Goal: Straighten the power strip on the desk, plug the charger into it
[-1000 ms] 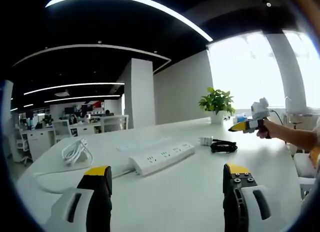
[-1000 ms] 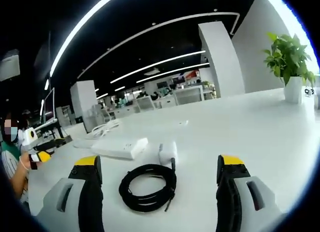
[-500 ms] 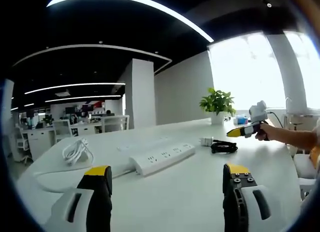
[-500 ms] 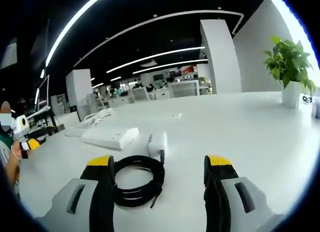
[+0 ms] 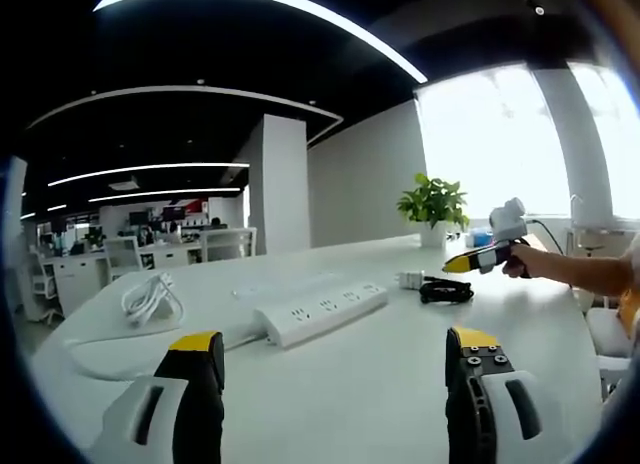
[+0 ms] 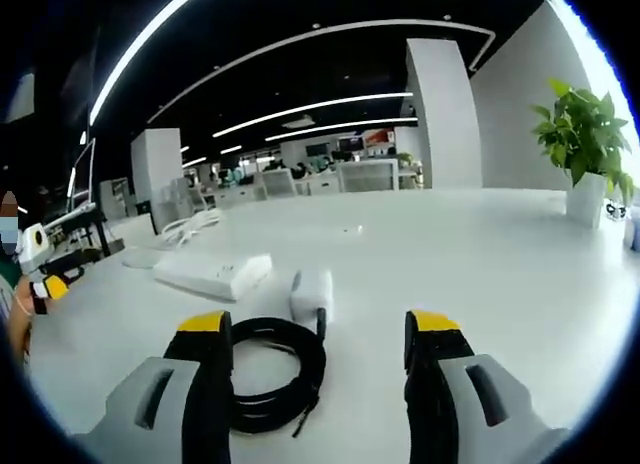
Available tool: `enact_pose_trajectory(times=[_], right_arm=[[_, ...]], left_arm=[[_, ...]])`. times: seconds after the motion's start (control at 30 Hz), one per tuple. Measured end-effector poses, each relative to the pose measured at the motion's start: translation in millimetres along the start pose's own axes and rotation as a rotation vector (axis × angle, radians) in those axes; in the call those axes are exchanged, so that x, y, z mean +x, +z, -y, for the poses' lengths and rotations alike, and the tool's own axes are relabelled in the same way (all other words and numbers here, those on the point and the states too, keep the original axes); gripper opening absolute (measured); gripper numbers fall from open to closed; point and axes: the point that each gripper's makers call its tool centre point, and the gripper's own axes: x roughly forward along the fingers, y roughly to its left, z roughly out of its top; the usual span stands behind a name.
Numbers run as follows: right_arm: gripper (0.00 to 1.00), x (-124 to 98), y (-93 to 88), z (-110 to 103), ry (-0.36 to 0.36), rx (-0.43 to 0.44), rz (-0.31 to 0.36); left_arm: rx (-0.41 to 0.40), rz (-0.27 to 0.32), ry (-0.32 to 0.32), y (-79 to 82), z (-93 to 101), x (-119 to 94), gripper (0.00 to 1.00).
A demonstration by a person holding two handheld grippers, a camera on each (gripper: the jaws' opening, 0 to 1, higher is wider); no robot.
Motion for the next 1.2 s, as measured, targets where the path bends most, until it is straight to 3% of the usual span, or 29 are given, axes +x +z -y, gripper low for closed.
enact_pose_trajectory(times=[0.53, 1.2], right_arm=[[0.65, 22, 4.3, 1, -0.008, 0.015, 0.0], [0.66, 41, 11.0, -8, -0.009, 0.0, 0.003]], left_arm=[[-0.001, -0.003, -0.006, -0.6, 1.8, 2, 0.93], [-0.004, 0.001, -0.004, 0.4, 0.6, 2, 0.93]])
